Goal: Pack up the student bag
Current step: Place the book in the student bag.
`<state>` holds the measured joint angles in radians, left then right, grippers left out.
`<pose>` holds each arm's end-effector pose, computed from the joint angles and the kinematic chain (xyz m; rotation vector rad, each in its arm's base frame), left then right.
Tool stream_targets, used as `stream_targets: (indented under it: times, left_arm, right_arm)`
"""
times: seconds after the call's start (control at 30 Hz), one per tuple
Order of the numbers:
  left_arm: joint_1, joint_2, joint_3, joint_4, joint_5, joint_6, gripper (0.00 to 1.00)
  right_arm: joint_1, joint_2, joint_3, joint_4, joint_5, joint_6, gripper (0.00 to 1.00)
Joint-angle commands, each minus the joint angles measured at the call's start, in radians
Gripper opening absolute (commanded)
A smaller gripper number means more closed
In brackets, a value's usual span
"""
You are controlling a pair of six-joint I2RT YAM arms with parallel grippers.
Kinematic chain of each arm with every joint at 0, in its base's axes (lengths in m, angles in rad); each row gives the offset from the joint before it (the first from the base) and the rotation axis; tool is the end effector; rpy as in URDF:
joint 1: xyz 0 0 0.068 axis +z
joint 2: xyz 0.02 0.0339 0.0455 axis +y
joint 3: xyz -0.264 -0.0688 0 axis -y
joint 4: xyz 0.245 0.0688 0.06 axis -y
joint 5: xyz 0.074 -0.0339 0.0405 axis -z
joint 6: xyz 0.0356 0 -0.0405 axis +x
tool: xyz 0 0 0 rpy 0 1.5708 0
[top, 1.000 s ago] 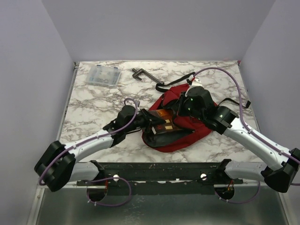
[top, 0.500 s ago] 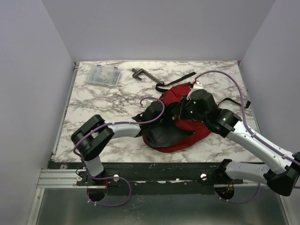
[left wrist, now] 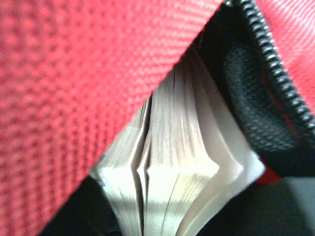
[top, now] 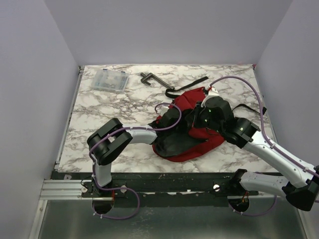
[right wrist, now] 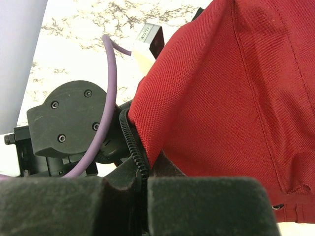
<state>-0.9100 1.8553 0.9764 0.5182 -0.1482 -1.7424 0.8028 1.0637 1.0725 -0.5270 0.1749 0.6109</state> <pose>0.2489 -0.3116 0.1780 -1.0366 2.0534 -1.5001 0.1649 0.1619 0.3524 -0.0970 2.1502 0.6677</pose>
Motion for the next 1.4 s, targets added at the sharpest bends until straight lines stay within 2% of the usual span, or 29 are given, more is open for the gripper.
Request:
stream_targets:
  times: [0.0,0.03,0.1,0.27,0.47,0.6,0.63,0.73,0.83,1.0,1.13,1.27,1.37]
  left_arm:
    - [0.002,-0.012,0.007,-0.003,0.044,0.025,0.64]
    - [0.002,-0.028,-0.001,-0.02,0.054,0.04,0.72]
    - [0.002,-0.058,-0.005,-0.083,0.07,0.07,0.78]
    - [0.0,-0.108,0.008,-0.271,0.108,0.114,0.78]
    - [-0.003,-0.137,-0.042,-0.303,0.085,0.101,0.52]
    - [-0.003,-0.084,0.019,-0.302,0.119,0.111,0.47]
    - [-0.003,-0.065,0.046,-0.302,0.13,0.121,0.43]
    - [-0.014,-0.044,0.098,-0.302,0.147,0.158,0.16]
    - [-0.031,-0.08,0.078,-0.3,0.126,0.194,0.0]
    - [-0.056,-0.122,0.015,-0.23,0.147,0.195,0.0]
    - [-0.059,-0.042,0.106,-0.187,0.215,0.223,0.0]
    - [-0.048,0.025,0.17,-0.289,0.215,0.219,0.29]
    - [-0.044,-0.011,0.126,-0.322,0.202,0.237,0.53]
  right_arm:
    - [0.002,-0.028,-0.012,0.002,-0.001,0.004,0.01]
    - [0.003,-0.031,-0.015,-0.001,0.001,0.008,0.01]
    - [0.003,-0.036,-0.02,-0.004,0.004,0.012,0.01]
    - [0.002,-0.053,-0.021,-0.011,0.003,0.026,0.01]
    - [0.002,-0.089,-0.047,-0.009,0.015,0.036,0.01]
    - [0.002,-0.067,-0.039,-0.03,0.018,0.033,0.01]
    - [0.003,-0.065,-0.04,-0.03,0.019,0.036,0.01]
    - [0.003,-0.071,-0.046,-0.02,0.007,0.047,0.01]
    - [0.002,-0.078,-0.054,-0.016,0.007,0.051,0.01]
    - [0.002,-0.06,-0.055,-0.02,0.018,0.048,0.01]
    - [0.003,-0.038,-0.051,-0.01,-0.008,0.054,0.01]
    - [0.003,-0.047,-0.069,0.0,0.006,0.065,0.01]
    - [0.002,-0.06,-0.08,-0.005,0.018,0.063,0.01]
